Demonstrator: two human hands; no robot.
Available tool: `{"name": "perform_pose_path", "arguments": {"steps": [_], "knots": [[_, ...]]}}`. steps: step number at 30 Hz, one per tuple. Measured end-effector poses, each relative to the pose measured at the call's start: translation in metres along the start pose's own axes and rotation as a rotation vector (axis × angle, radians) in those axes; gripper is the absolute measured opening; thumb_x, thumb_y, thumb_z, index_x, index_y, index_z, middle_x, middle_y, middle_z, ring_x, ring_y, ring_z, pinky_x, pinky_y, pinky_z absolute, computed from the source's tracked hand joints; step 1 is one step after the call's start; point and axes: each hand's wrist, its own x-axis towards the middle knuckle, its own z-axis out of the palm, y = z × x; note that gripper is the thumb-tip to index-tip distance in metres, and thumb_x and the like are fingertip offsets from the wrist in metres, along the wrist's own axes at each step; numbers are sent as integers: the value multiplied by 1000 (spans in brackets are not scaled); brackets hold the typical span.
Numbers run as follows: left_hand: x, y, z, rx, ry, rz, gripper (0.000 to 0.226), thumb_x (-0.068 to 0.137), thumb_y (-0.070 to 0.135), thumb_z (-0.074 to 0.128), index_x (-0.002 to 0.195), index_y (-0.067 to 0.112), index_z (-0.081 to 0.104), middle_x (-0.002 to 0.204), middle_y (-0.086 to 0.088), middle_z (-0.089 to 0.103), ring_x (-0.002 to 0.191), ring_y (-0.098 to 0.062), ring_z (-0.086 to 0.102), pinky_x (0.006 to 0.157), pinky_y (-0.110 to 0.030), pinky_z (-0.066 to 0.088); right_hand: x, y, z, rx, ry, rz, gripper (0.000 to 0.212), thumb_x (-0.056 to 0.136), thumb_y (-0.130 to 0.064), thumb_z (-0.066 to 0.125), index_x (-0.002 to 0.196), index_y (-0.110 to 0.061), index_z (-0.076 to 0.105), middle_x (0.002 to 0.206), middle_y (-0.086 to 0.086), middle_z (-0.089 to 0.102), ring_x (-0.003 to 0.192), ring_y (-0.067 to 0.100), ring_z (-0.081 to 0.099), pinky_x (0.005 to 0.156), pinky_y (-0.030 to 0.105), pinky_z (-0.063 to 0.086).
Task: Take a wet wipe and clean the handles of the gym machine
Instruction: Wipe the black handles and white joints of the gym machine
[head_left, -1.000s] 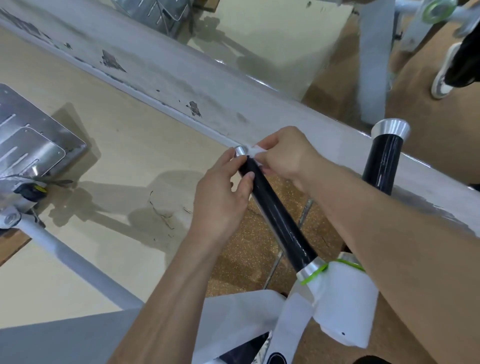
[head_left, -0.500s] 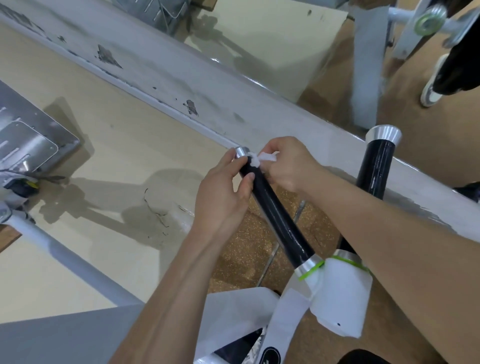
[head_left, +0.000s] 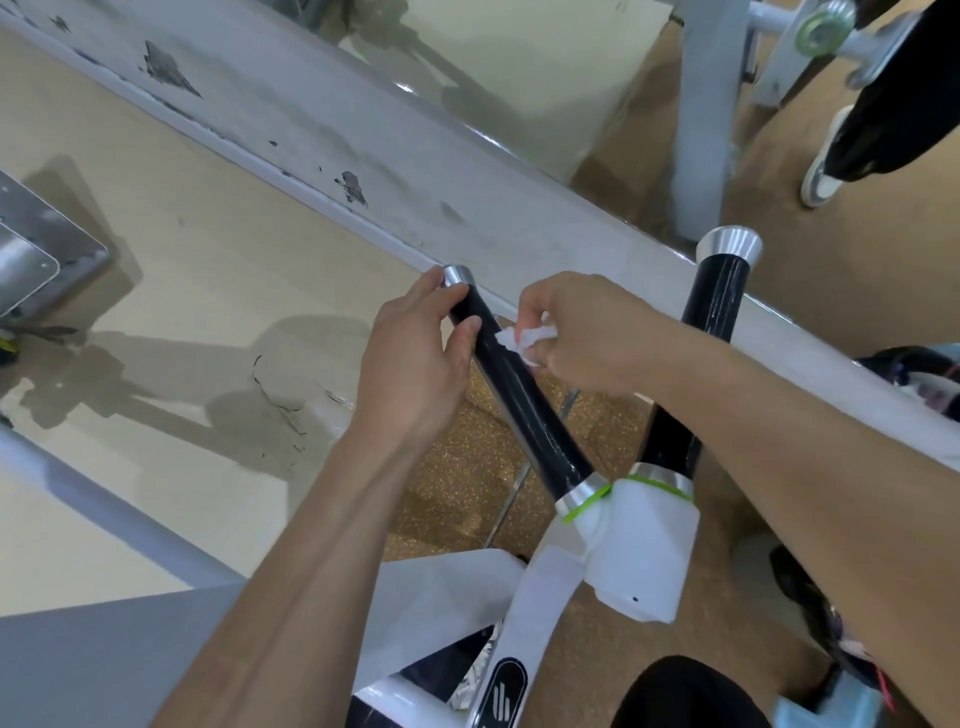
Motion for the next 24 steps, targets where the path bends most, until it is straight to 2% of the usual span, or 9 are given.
{"name": "perform_pose_path", "arguments": {"steps": [3, 6, 11, 14, 16, 17, 19, 21, 24], "knots": [[-1, 6, -1, 56, 10, 20, 31, 93, 20, 52, 123, 17, 61, 143, -2, 46, 125, -29, 42, 99, -41, 41, 5, -5, 7, 123, 102, 48, 10, 90, -13, 56, 98, -16, 62, 92, 0, 58, 74, 14, 52, 53, 21, 38], [-6, 11, 0, 105, 4, 61, 28, 93, 14, 49, 116, 17, 65, 139, -1, 49, 121, -30, 42, 94, -30, 34, -5, -4, 8, 39, 63, 25, 12, 91, -11, 50, 97, -14, 60, 85, -1, 53, 64, 8, 46, 50, 18, 36], [-12, 13, 3, 100, -8, 46, 34, 93, 14, 48, 124, 18, 61, 143, 1, 45, 122, -27, 43, 95, -23, 30, -36, -10, -14, -170, -200, -23, 15, 90, -14, 47, 88, -11, 61, 82, 3, 61, 71, 18, 55, 58, 24, 42], [-11, 15, 0, 123, -20, 33, 34, 94, 15, 48, 124, 20, 60, 144, 1, 45, 125, -27, 39, 98, -25, 29, -33, -10, -5, -176, -28, 18, 15, 89, -13, 49, 94, -18, 62, 92, 4, 65, 83, 22, 59, 69, 35, 52], [-12, 16, -1, 127, -25, 34, 34, 94, 15, 47, 125, 20, 60, 143, 1, 45, 125, -27, 39, 98, -26, 29, -31, -7, 5, -157, 67, 46, 14, 89, -15, 51, 97, -22, 61, 90, 1, 65, 80, 20, 57, 56, 26, 43], [-13, 16, -1, 129, -26, 36, 34, 94, 15, 47, 126, 20, 59, 143, 1, 45, 125, -28, 39, 99, -27, 30, -31, -5, 9, -186, 48, 52, 11, 89, -16, 52, 95, -21, 60, 84, 0, 63, 76, 20, 55, 51, 22, 36], [-15, 16, 1, 130, -26, 38, 35, 94, 15, 46, 127, 19, 58, 143, 1, 45, 125, -28, 39, 100, -28, 30, -36, 0, 8, -248, -59, 27, 11, 88, -14, 51, 81, -18, 58, 68, -2, 55, 64, 17, 51, 49, 22, 35], [-16, 16, 2, 126, -27, 30, 35, 95, 14, 45, 128, 18, 57, 144, 0, 44, 124, -28, 39, 100, -27, 29, -42, -1, -1, -262, -177, 1, 18, 86, -11, 50, 69, -14, 53, 59, -1, 48, 56, 14, 46, 53, 27, 42], [-18, 20, 2, 138, -29, 22, 35, 95, 14, 45, 128, 17, 57, 143, -1, 45, 124, -28, 38, 100, -28, 29, -44, -1, -7, -275, -176, -8, 18, 90, -19, 50, 78, -12, 62, 68, 0, 57, 68, 18, 55, 69, 35, 48]]}}
